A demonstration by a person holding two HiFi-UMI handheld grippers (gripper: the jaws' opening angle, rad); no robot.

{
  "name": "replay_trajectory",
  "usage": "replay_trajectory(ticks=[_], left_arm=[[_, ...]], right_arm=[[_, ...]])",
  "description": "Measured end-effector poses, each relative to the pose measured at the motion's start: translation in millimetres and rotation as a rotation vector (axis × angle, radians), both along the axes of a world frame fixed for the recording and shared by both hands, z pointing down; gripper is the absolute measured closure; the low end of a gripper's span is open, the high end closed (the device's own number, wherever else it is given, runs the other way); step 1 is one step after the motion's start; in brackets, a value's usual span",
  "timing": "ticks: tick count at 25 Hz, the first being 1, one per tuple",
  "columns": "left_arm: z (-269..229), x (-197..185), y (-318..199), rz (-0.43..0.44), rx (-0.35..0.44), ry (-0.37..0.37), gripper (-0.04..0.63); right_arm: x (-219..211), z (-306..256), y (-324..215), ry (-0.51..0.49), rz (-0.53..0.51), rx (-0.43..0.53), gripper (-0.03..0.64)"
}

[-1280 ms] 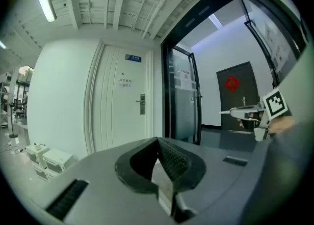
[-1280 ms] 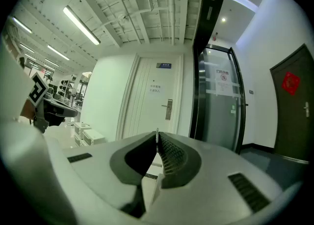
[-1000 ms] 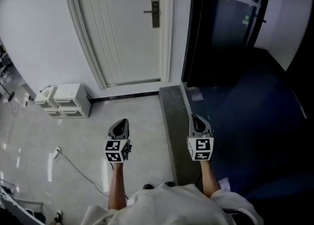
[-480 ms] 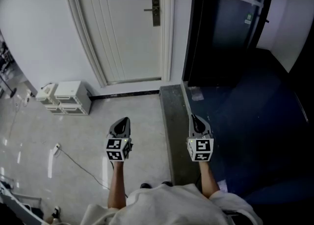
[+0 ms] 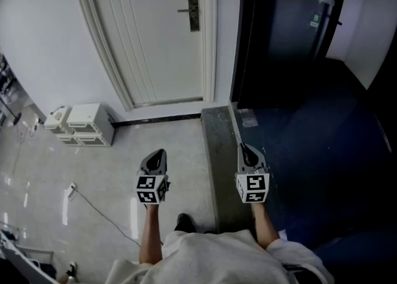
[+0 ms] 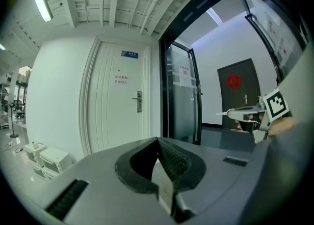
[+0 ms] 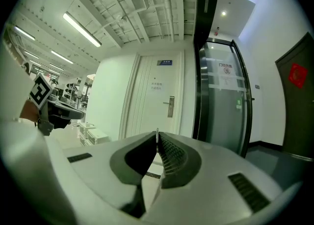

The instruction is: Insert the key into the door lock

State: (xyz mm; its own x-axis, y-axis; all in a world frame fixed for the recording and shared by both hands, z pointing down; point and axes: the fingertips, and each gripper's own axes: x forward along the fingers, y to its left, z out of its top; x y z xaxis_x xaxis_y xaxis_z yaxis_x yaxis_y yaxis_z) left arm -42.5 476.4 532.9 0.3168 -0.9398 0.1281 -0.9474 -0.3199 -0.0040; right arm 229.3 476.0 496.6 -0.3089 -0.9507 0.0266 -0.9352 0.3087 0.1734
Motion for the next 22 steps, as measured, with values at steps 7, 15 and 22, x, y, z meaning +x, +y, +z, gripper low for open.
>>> replay_trajectory(ticks=[7, 15, 22], left_arm=[[2, -7, -58, 0.009, -0.010, 0.005, 0.578], [0, -25, -170, 0.056, -0.018, 0.006, 0.578], [-21, -70, -286, 0.078, -0.022, 0.021, 0.578]], right_arm=[[-13, 0, -57, 0.013, -0.008, -0.009, 0.588], [-39, -3, -162, 0.026, 0.014, -0.021, 0.586], [-95, -36, -277, 0.041, 0.015, 0.003, 0.588]])
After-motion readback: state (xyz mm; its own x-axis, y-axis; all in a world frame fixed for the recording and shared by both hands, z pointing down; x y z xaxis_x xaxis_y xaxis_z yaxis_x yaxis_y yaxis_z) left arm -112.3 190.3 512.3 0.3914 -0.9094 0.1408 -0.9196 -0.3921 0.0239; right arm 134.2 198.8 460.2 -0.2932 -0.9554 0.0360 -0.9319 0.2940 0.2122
